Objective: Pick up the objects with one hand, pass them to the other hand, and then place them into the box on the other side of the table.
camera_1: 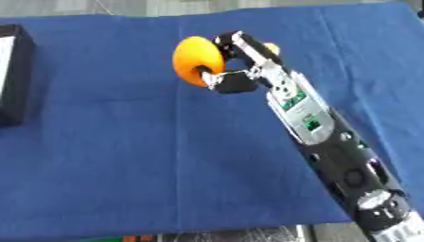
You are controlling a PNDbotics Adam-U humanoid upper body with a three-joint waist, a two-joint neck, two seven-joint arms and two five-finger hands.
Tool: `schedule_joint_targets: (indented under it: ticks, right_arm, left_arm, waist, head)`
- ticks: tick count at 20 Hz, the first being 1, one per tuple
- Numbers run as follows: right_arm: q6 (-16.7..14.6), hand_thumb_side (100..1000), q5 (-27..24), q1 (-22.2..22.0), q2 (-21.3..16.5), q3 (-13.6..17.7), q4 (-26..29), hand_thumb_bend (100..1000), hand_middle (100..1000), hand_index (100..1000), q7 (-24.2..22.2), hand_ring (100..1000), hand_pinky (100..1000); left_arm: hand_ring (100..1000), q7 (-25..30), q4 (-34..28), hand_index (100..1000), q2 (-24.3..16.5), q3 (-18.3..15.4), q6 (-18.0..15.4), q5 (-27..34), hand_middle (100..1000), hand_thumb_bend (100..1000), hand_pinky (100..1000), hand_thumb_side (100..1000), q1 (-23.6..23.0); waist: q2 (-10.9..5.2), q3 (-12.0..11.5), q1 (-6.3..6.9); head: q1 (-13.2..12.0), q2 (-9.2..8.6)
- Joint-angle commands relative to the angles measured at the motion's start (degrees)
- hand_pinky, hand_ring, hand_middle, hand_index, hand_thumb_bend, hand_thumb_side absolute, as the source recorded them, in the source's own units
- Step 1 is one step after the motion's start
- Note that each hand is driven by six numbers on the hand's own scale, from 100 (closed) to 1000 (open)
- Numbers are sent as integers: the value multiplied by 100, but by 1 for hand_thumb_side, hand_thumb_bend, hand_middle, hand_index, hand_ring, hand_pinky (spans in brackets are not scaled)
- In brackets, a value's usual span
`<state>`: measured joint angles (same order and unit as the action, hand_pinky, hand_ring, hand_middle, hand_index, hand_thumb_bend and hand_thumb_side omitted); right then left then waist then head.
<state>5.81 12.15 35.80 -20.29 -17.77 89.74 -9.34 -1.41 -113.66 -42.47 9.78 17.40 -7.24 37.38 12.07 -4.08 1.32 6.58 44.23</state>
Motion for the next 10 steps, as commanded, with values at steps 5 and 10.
schedule_joint_targets:
  ticks: [5, 10]
  right_arm:
    - [-122, 100, 201, 97, 131, -59, -108, 106, 402, 526, -53, 615, 714]
    - [-213, 100, 343, 99, 323, -134, -224, 107, 402, 525, -90, 615, 714]
  left_arm:
    - [778, 457, -93, 727, 15, 260, -149, -66, 766, 577, 723, 552, 301]
    - [777, 891, -93, 729, 266, 603, -206, -208, 766, 582, 723, 560, 487]
  waist:
    - [-157, -53, 33]
    - [-187, -89, 66]
  head:
    - [-2, -11]
    - [-114, -11]
